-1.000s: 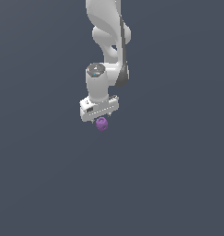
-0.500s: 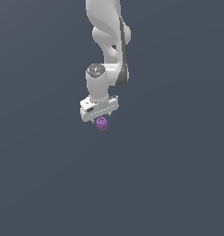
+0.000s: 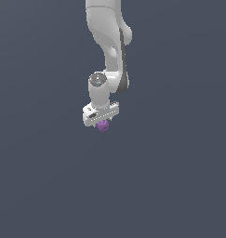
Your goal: Pick up the object and move it to a goal position.
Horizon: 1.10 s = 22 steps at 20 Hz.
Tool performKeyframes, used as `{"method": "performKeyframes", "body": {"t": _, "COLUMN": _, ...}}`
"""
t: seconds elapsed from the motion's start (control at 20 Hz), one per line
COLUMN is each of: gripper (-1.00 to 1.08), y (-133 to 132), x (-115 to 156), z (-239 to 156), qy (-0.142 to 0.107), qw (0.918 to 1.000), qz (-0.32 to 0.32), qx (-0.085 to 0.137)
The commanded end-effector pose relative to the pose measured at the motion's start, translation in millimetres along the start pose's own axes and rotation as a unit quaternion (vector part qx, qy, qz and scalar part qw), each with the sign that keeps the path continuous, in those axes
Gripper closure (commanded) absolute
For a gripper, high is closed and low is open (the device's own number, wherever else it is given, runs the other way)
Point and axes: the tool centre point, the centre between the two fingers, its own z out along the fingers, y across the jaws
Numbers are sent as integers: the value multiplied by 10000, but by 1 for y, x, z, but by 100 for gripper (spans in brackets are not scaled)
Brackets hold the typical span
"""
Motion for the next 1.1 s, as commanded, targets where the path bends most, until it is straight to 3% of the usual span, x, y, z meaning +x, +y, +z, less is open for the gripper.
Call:
{"method": "performKeyframes", "body": {"t": 0.0, "gripper": -92, "y": 0, "x": 0, "z": 8, "qy": 4, "qw": 10000, "qz": -4, "qx": -3}}
{"method": "performKeyframes", "body": {"t": 0.2, "gripper": -92, "y": 0, "x": 0, "z": 12, "qy": 4, "qw": 10000, "qz": -4, "qx": -3}}
{"method": "performKeyframes", "body": {"t": 0.25, "gripper": 108, "y": 0, "x": 0, "z": 12, "qy": 4, "qw": 10000, "qz": -4, "qx": -3}}
{"method": "performKeyframes", "body": {"t": 0.8, "gripper": 108, "y": 1, "x": 1, "z": 11, "qy": 11, "qw": 10000, "qz": 2, "qx": -12}}
{"method": "performKeyframes", "body": {"t": 1.05, "gripper": 108, "y": 8, "x": 9, "z": 8, "qy": 121, "qw": 9998, "qz": 58, "qx": -126}}
